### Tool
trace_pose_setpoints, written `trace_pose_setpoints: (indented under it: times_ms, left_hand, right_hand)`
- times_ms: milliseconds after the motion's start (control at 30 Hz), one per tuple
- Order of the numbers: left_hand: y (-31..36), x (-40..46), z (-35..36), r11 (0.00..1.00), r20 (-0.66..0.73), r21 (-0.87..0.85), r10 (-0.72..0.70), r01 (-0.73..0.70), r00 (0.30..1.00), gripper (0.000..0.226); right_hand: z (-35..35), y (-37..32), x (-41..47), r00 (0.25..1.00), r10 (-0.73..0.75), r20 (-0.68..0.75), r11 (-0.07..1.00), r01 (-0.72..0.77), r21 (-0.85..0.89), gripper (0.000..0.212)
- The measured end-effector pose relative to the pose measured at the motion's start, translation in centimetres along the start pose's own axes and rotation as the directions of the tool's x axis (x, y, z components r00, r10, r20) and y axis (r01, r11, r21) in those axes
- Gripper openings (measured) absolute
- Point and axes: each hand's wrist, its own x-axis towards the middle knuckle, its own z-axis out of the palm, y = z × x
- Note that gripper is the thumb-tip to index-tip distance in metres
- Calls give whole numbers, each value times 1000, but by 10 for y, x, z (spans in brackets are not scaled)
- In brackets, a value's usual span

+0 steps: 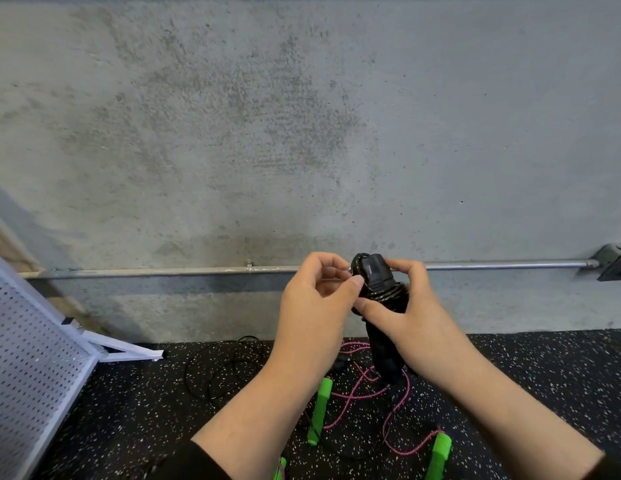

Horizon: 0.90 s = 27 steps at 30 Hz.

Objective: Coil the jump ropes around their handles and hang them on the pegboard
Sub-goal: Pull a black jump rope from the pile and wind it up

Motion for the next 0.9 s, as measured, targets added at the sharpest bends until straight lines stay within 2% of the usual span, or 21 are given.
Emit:
trace_pose_setpoints:
  times_ms: [367,600,733,833,900]
  left_hand:
    - [-4,4,3,1000,-52,-8,-14,13,999,14]
    - [-7,0,8,993,-170,-44,-115,109,979,23]
    - [-12,-1,9,981,-160,-97,-182,168,970,16]
    - [-13,2,5,982,-152,-79,-182,172,971,14]
    - [-15,2,5,983,-158,-53,-182,176,970,15]
  right_hand:
    - [1,1,-1,994,-88,-59,990,81,-117,65]
    - [3,6,-3,981,-162,-102,972,141,-188,72]
    - [3,7,-4,981,-190,-34,944,173,-279,76]
    - [4,7,-4,982,-186,35,916,186,-356,92]
    - [5,9,-3,981,-188,53,894,193,-403,95]
